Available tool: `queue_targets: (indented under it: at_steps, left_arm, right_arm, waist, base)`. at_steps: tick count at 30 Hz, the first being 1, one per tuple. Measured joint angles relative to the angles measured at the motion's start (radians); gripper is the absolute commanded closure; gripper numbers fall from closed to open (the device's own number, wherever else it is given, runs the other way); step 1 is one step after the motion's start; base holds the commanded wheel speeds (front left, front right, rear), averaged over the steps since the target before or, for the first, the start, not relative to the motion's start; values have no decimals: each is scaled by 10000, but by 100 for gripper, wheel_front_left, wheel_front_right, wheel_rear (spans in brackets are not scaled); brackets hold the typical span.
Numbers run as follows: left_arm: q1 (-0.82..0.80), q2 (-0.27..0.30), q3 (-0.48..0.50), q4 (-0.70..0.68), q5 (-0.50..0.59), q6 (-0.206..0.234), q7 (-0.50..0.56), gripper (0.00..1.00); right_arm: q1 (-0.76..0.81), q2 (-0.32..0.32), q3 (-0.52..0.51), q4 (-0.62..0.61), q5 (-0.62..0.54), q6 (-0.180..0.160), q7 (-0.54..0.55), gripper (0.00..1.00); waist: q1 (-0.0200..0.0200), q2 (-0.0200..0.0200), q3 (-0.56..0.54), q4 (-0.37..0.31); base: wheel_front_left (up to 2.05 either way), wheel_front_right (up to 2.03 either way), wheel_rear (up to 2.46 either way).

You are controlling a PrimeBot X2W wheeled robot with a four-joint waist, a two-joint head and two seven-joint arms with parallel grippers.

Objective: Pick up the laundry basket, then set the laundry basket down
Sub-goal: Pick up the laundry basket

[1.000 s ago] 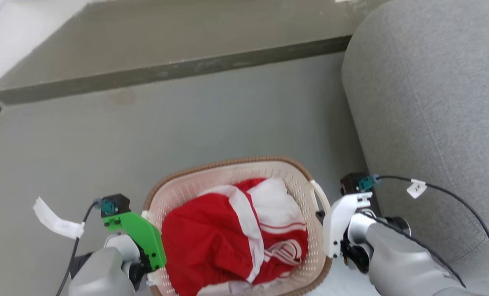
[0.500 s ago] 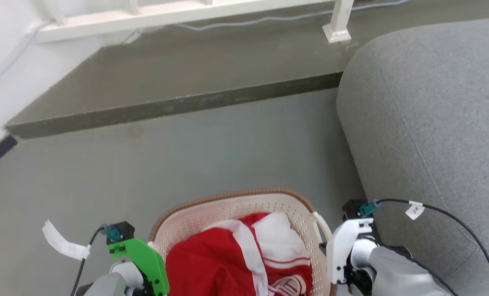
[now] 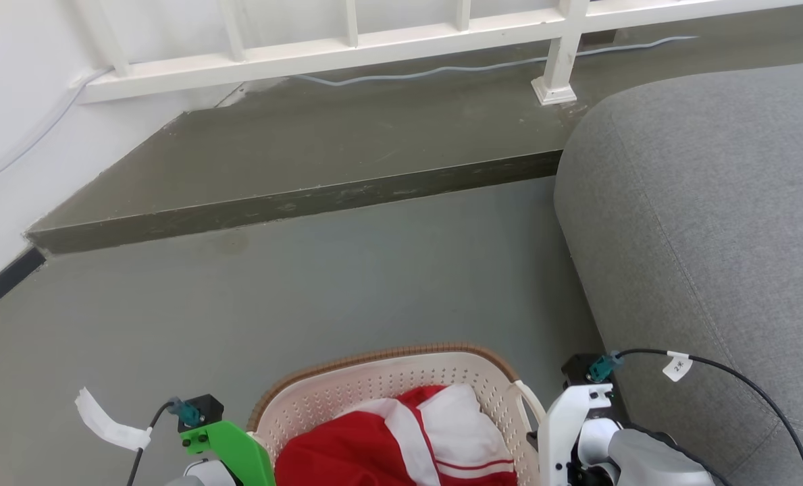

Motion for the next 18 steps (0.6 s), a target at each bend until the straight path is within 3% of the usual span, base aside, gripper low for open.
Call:
queue_targets:
  at_steps: [18]
  left_arm:
    - [93, 0, -150, -4, -339, 0, 253, 100]
  right_arm:
    - [71, 6, 36, 50, 36, -84, 84, 100]
  waist:
    - [0, 0, -111, -94]
  base:
    - [0, 0, 0]
